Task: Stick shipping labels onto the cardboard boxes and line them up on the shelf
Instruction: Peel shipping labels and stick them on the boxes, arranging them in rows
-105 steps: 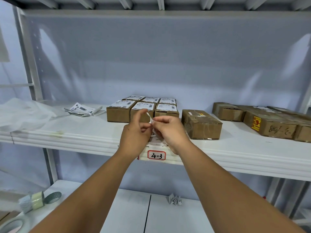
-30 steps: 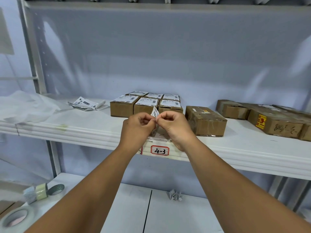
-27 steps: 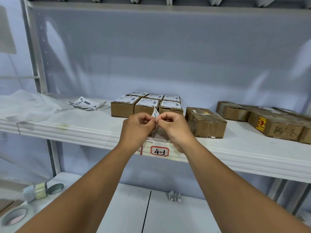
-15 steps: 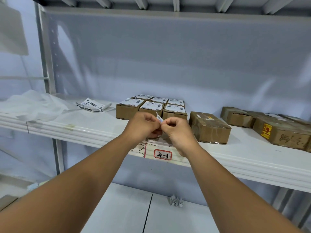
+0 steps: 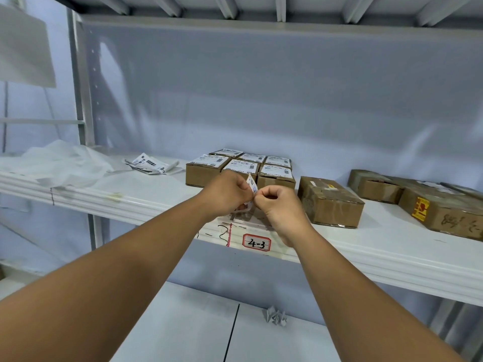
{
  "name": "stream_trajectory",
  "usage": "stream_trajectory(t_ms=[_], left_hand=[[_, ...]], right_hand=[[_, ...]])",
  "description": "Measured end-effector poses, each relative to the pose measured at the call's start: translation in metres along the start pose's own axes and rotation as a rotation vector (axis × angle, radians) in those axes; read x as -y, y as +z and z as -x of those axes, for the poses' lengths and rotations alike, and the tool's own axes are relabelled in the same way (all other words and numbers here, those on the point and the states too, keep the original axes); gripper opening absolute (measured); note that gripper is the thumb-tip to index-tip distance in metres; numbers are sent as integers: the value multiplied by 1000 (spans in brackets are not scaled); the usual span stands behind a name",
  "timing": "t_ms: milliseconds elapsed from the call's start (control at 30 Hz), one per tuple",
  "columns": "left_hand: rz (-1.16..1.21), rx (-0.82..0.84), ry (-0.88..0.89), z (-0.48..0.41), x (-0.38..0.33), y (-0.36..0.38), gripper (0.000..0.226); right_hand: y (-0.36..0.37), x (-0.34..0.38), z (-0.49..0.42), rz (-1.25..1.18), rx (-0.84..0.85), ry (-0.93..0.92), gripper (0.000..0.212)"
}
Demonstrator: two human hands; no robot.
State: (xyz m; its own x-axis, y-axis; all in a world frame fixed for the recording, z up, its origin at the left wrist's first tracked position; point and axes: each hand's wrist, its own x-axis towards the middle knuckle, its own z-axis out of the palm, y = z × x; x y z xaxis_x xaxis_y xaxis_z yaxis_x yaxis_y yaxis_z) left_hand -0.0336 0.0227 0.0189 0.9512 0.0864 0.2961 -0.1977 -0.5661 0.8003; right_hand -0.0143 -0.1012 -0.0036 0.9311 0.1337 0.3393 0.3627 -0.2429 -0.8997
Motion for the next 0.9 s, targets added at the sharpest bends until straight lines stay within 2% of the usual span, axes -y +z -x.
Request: stream_trajectory(t_ms=[167, 367, 467, 600, 900], left_hand=[[58, -43, 1, 2, 1, 3, 14], [269, -17, -47, 3, 7, 6, 26], [343, -19, -35, 4, 12, 5, 24], [344, 10, 5, 6, 14, 5, 20], [314, -78, 59, 6, 20, 10, 21]], right_hand=[[-1, -1, -1, -126, 21, 22, 25], [-2, -2, -5, -269, 42, 63, 25], [-2, -1, -7, -306, 71, 78, 24], [0, -1, -5, -274, 87, 24, 18], [-1, 0, -4, -288, 82, 46, 12]])
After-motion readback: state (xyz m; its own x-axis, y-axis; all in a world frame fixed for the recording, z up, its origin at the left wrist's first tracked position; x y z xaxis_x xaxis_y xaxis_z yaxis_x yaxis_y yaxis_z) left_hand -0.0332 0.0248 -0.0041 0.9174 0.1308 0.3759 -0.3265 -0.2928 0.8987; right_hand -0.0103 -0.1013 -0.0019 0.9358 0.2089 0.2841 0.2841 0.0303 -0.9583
